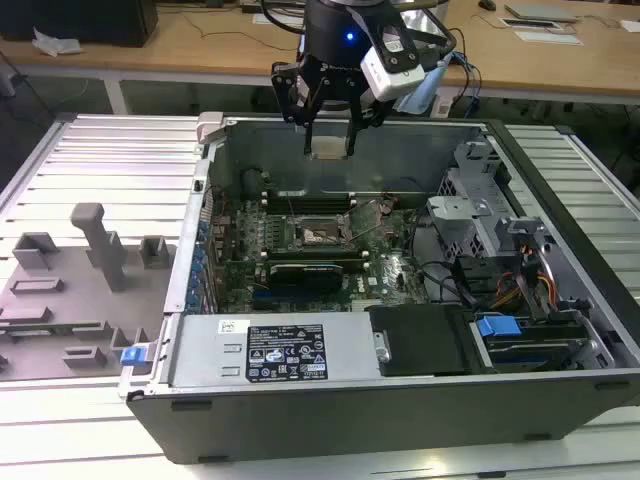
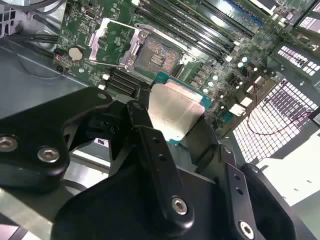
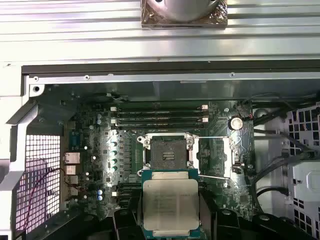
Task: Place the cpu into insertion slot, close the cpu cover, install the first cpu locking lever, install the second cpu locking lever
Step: 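Place the cpu into insertion slot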
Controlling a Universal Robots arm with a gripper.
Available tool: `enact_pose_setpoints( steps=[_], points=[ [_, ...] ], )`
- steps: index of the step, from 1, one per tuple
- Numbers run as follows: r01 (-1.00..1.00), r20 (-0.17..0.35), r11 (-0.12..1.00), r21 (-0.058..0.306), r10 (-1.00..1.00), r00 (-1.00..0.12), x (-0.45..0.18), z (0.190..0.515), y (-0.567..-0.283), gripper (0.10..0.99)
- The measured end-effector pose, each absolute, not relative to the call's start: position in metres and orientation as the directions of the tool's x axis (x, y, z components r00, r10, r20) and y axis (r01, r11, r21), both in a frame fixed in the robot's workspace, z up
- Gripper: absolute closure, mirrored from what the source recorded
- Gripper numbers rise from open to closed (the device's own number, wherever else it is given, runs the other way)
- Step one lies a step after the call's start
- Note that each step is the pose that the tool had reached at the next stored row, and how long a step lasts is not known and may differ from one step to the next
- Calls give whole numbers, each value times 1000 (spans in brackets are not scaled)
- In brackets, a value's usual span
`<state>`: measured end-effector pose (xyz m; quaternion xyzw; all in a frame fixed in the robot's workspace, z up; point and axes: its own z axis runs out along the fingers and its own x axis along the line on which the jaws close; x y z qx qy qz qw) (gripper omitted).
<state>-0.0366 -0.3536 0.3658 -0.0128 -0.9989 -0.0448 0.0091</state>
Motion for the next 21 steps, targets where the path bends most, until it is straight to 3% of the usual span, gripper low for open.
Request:
enact_pose_setpoints(
  steps=[13, 21],
  points=[
    [26, 19, 996, 89, 25, -1000, -37, 357, -354, 545],
    [26, 16, 996, 89, 25, -1000, -37, 321, -354, 545]
  ],
)
